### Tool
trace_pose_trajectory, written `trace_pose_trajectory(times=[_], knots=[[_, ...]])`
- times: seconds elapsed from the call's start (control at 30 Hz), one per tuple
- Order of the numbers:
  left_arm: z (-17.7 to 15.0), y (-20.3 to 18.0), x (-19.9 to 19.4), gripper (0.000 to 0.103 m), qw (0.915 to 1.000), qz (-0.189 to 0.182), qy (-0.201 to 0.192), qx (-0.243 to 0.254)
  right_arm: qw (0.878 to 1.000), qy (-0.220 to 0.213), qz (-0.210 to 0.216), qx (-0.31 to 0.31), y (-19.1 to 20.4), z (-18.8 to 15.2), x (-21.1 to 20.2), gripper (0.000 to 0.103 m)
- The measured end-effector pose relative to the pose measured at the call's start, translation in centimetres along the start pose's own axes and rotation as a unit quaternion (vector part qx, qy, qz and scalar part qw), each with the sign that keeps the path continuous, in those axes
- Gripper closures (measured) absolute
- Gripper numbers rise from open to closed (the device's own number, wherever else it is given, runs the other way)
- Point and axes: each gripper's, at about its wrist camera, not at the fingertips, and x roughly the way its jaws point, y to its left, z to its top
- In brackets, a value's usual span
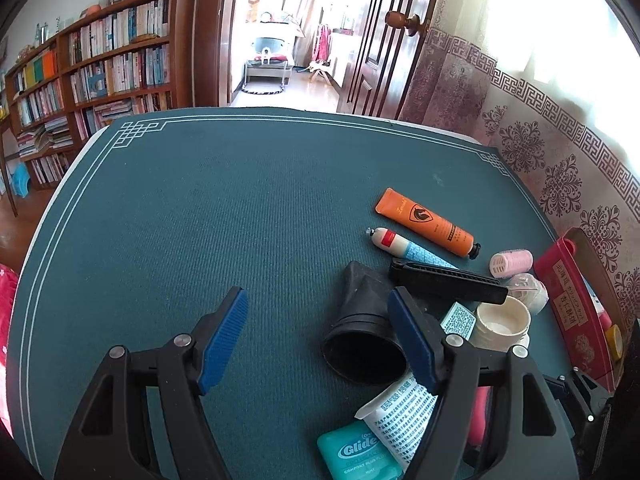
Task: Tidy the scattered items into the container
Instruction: 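Grasp the black rubber cup with the left gripper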
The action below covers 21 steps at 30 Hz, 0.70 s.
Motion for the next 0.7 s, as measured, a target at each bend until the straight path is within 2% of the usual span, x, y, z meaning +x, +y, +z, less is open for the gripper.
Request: trace_pose_trajectory(times=[0.17, 0.3, 0.47, 0.63, 0.7], knots=[[-0.1, -0.2, -0.1, 0.027, 0.9997, -0.015, -0.003, 0.018, 0.997, -0.005, -0.066, -0.034, 0.3, -0.9, 0.1, 0.005], [-0.4, -1.5, 0.1, 0.027, 0.9982, -0.019, 0.0, 0.057, 0.997, -0.008, -0.069, -0.015, -0.6, -0.9, -0.1, 0.005], [-1.1, -3.6, 1.4, 0.027, 0.9944, 0.006, 0.01, 0.105, 0.998, -0.015, -0.057, -0.004, -1.1, -1.1, -0.7, 0.004], [-0.8, -3.0, 2.6, 0.027, 0.9963, 0.002, 0.021, 0.083, 0.999, -0.02, -0.045, 0.004, -1.7, -1.0, -0.5, 0.004], [-0.8, -2.3, 3.1, 0.022, 0.9979, -0.009, 0.024, 0.06, 0.999, -0.021, -0.043, 0.005, -1.8, -1.1, -0.7, 0.004]])
